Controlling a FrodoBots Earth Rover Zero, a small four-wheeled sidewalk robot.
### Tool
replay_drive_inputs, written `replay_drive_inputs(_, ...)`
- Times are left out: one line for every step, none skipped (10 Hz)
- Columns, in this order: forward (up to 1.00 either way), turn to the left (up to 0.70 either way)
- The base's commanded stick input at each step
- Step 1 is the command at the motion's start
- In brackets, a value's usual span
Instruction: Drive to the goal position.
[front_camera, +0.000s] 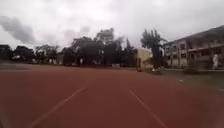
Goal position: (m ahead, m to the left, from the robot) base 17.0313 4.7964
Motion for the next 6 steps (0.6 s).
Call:
replay_drive_inputs(0.5,0.0)
replay_drive_inputs(0.5,0.0)
replay_drive_inputs(0.5,0.0)
replay_drive_inputs(0.5,0.0)
replay_drive_inputs(0.5,0.0)
replay_drive_inputs(0.5,0.0)
